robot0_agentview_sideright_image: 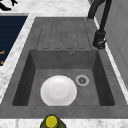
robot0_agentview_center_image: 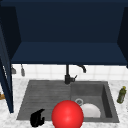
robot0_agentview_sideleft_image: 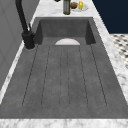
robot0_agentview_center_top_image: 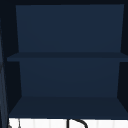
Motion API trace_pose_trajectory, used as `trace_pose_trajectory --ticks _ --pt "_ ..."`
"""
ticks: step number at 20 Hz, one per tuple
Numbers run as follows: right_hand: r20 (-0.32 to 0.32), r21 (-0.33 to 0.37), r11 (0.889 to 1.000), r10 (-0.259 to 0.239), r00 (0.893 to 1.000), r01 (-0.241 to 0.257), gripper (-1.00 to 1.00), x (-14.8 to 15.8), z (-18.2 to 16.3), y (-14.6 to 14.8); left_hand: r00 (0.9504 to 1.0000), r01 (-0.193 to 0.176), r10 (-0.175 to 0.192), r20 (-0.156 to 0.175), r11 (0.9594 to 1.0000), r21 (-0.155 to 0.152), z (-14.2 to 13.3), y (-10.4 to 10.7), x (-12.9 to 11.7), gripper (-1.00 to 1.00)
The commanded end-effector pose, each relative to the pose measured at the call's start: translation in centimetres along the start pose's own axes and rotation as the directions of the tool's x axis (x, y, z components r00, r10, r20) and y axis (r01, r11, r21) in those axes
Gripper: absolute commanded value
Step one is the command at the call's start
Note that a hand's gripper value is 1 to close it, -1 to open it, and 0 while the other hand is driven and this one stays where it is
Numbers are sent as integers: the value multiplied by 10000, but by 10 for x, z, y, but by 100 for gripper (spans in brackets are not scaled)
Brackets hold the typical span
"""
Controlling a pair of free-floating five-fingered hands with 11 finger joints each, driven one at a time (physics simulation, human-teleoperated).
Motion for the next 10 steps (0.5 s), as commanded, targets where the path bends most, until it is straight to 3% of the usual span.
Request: trace_pose_trajectory --ticks 1,10 --pt "-593 142 9976 -670 9960 680 -100 -2 10 14 10000 0 0 0 10000 0 0 0 0 0" --pt "-937 224 9972 -686 9932 710 -100 -10 20 61 10000 0 0 0 10000 0 0 0 0 0"
